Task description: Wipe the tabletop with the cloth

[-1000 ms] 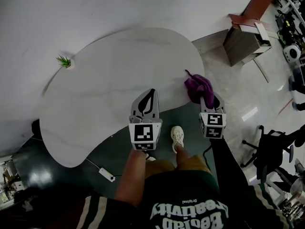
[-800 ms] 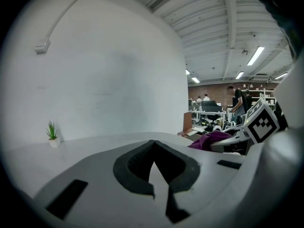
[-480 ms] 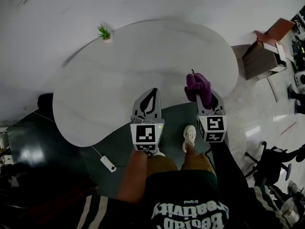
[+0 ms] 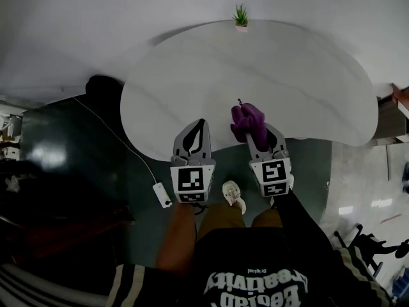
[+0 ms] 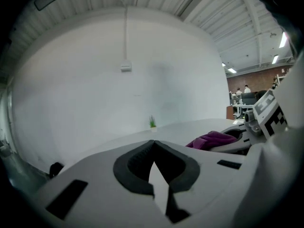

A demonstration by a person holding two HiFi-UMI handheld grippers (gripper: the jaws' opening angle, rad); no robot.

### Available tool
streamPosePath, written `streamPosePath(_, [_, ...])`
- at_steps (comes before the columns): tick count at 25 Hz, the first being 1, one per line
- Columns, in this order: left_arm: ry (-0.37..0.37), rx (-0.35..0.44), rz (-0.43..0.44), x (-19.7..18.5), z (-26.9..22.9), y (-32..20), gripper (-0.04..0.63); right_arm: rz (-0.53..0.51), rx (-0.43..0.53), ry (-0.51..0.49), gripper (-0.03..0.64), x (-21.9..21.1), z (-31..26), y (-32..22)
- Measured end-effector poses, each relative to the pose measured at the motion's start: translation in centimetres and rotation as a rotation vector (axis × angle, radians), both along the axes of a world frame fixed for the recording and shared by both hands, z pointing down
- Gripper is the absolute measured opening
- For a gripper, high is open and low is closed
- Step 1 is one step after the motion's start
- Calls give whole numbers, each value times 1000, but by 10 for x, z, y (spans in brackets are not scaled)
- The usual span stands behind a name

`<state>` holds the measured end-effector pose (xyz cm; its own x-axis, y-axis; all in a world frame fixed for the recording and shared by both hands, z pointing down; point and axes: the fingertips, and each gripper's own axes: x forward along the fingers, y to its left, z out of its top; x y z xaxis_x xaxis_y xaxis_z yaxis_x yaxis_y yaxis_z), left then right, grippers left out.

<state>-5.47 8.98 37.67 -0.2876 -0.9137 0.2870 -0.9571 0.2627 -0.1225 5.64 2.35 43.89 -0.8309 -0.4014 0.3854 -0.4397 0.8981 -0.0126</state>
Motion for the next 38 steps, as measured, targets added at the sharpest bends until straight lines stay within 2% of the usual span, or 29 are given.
streamPosePath(4, [-10, -23, -111, -51, 1, 74, 0, -145, -29, -15, 133, -74, 4, 79])
streamPosePath(7, [-1, -50, -191, -75, 6, 122, 0, -256, -57, -7, 133, -111, 12, 131])
streamPosePath(10, [22, -76, -226, -83, 16, 149, 0, -314, -80, 12, 133, -126, 23, 160])
streamPosePath(15, [22, -98, -236, -75, 20, 159, 0, -280, -108, 71, 133, -114, 43, 154])
streamPosePath(20, [32, -105, -208, -38, 29, 120, 0, -196, -110, 117, 133, -62, 57, 99])
streamPosePath(29, [78, -98, -51, 66, 43, -15, 0, 26, -91, 185, 133, 81, 66, -46])
streamPosePath(32, [88, -89, 5, 103, 43, -61, 0, 69, -81, 200, 133, 130, 67, -86])
streamPosePath(38, [78, -62, 86, 178, 40, -141, 0, 204, -63, 239, 133, 243, 70, -165])
